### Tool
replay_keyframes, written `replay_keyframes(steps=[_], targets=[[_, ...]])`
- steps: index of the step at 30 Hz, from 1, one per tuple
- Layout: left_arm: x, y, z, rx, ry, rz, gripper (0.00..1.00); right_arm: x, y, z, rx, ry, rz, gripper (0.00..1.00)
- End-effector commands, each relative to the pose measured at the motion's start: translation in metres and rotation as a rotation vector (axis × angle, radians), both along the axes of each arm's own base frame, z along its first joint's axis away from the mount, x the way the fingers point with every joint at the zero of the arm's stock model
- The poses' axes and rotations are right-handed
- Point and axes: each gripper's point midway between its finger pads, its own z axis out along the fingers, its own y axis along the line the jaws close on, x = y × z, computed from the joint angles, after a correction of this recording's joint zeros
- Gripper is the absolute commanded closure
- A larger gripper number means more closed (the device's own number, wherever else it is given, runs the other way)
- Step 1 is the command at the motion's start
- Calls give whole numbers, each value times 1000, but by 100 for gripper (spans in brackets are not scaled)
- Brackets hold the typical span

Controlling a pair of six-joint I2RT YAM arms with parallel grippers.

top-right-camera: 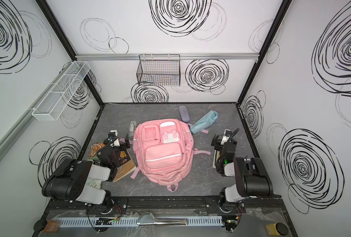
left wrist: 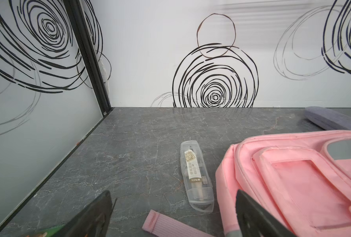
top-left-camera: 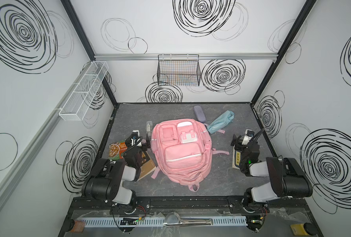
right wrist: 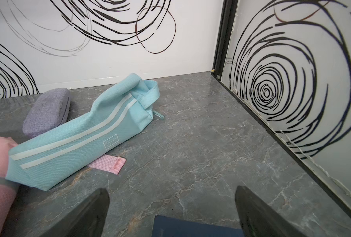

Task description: Pack the student bag

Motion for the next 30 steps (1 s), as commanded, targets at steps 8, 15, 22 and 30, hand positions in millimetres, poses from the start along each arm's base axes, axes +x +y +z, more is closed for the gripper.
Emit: replay_keyframes(steps=[8,15,22,30], targets=[[3,1,20,-10,-79,7,4,6,1,18,-3,-61,2,0],[3,1,20,-14,-79,4,4,6,0,17,-4,-59,2,0],[4,1,19,-20,-74,-4,4,6,0,19,-5,-76,1,0],[-1,5,22,-19,-92,32,3,6,-1,23,-6,-78,-9,1]])
